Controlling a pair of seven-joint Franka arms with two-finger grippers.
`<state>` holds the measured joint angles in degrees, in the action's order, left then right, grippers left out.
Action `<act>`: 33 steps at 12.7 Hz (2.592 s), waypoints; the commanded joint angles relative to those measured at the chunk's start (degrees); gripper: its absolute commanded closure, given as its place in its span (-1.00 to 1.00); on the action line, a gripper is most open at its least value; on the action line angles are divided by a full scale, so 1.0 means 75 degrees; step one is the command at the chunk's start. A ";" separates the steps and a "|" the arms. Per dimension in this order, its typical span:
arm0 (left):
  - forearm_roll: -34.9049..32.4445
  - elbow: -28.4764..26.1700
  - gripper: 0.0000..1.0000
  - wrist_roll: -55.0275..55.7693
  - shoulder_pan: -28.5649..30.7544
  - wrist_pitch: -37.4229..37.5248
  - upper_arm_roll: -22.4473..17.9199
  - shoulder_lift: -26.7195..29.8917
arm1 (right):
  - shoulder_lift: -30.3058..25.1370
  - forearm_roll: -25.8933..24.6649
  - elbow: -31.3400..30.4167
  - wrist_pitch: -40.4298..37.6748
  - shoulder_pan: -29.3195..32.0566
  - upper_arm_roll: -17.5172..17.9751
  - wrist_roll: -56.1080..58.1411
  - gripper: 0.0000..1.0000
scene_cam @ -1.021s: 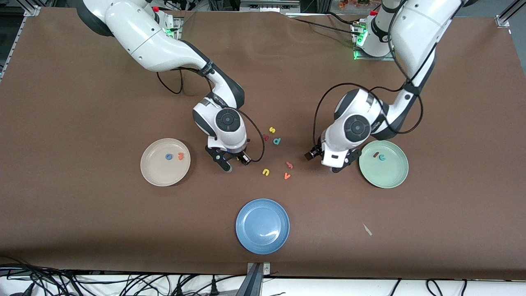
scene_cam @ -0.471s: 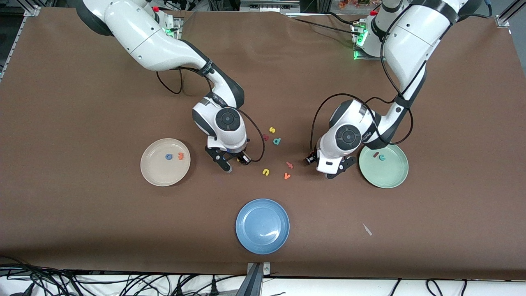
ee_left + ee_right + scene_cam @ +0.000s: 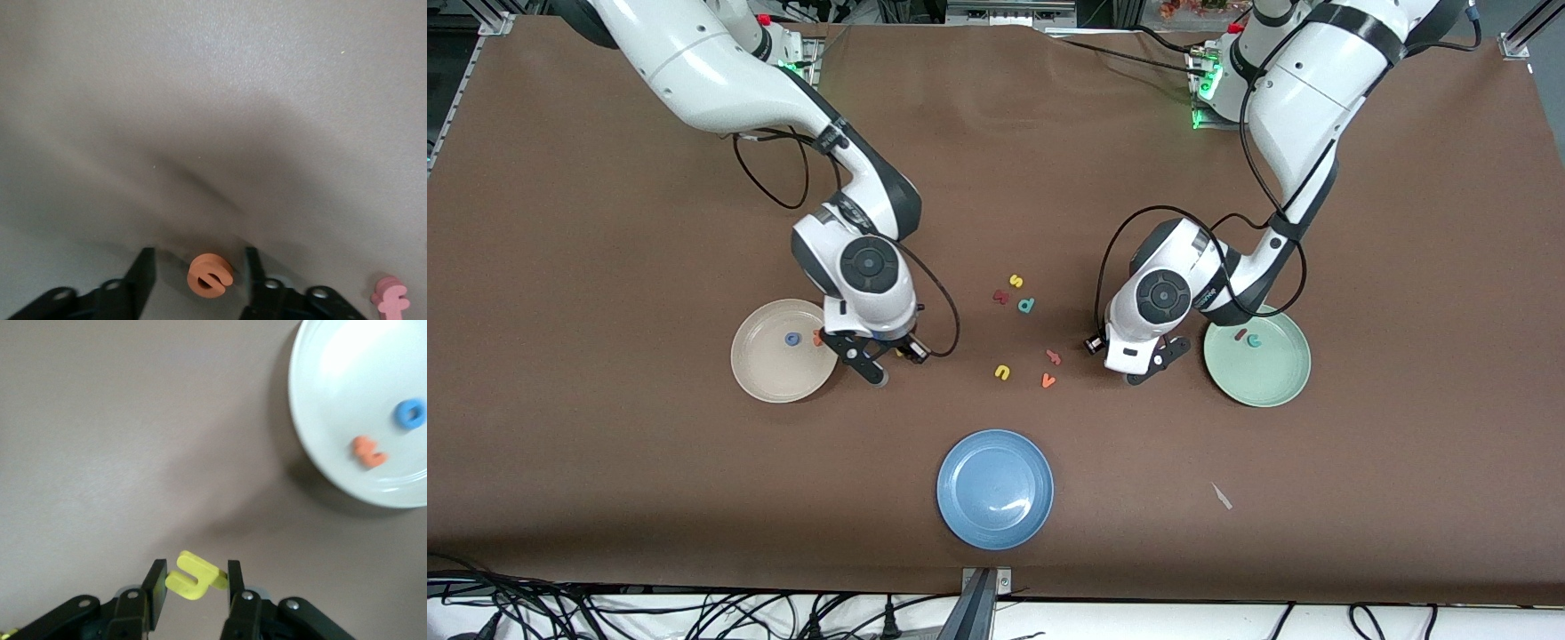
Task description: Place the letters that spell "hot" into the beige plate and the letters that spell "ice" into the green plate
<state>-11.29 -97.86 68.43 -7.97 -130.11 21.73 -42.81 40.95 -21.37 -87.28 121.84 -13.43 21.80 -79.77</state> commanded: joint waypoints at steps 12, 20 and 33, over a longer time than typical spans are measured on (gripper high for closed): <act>0.0424 0.0251 0.76 -0.2178 0.1059 0.2507 0.0138 0.1275 | -0.2284 0.0634 -0.2319 -0.0425 0.1498 -0.0399 0.4238 -0.31; -0.0357 0.0157 0.67 -0.6662 0.3230 0.3392 0.0068 0.1338 | -0.2343 0.0622 -0.2261 -0.0426 0.1486 -0.0399 0.4273 -0.89; 0.0392 0.1946 -1.00 -0.8641 0.3382 0.6727 0.0138 0.3222 | -0.4871 0.2742 -0.0983 -0.3402 0.1475 -0.2540 1.0207 -0.98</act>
<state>-9.96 -87.75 8.55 16.77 -84.65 23.03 -20.36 8.13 -3.34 -94.09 98.05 -2.18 7.33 -12.16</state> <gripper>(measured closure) 0.000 0.013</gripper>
